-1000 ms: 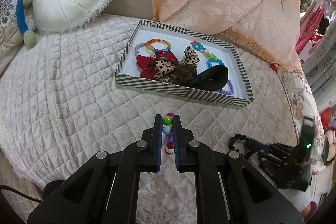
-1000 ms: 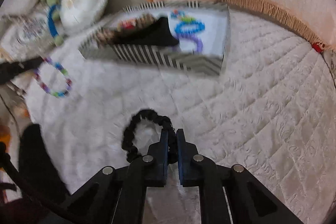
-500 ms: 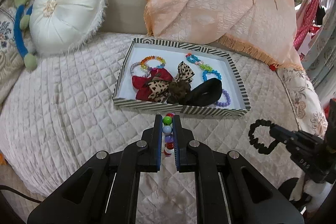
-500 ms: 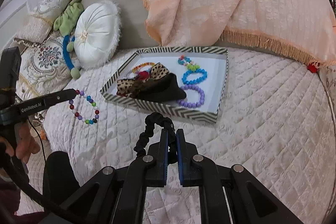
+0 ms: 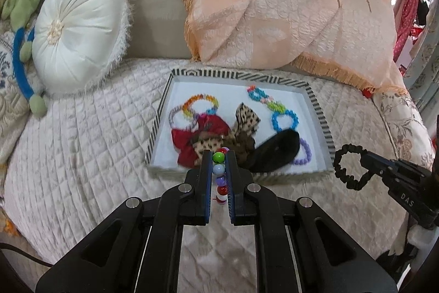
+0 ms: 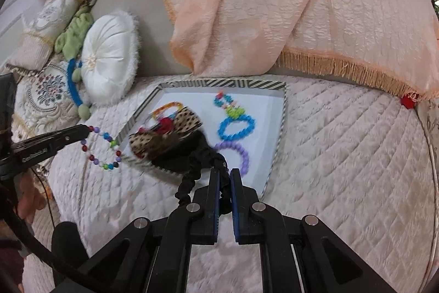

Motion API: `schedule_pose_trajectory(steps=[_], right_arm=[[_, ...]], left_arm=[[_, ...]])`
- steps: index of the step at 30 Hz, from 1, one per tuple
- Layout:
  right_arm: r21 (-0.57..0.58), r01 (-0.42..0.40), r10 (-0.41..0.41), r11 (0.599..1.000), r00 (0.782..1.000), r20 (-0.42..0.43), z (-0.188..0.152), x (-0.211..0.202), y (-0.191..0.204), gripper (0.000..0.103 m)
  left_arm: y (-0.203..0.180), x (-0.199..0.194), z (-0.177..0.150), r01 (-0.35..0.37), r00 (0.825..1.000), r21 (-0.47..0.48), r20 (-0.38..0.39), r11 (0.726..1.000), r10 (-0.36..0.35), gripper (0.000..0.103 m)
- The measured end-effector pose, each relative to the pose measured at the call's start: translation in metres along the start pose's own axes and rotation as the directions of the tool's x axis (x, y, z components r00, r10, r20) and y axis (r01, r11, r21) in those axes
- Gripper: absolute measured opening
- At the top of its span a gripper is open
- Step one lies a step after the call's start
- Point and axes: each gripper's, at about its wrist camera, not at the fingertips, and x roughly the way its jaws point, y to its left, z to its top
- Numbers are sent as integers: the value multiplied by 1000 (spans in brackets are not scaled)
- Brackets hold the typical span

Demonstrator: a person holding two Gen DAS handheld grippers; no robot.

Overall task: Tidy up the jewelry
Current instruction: 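Carry both items into the tray and open both tools to release them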

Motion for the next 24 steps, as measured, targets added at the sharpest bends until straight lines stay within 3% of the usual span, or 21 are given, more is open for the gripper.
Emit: schedule_pose_trajectory(steps=[10, 15, 20, 24], right_arm=[[45, 20, -18, 999, 999, -47, 47, 65, -32, 7], [31, 44, -40, 999, 994, -103, 59, 104, -38, 7], [8, 93, -91, 996, 985, -147, 59, 132, -47, 7], [-6, 120, -119, 993, 983, -143, 56, 139, -53, 8]], left_arm=[[-8, 45, 64, -27, 1000, 4, 0, 1000, 27, 8], [-22, 96, 93, -5, 999, -12, -40, 1000, 5, 8], [-29, 150, 105, 33, 994, -49, -107, 998, -38, 8], [-25, 183, 100, 0, 988, -68, -153, 998, -11, 8]])
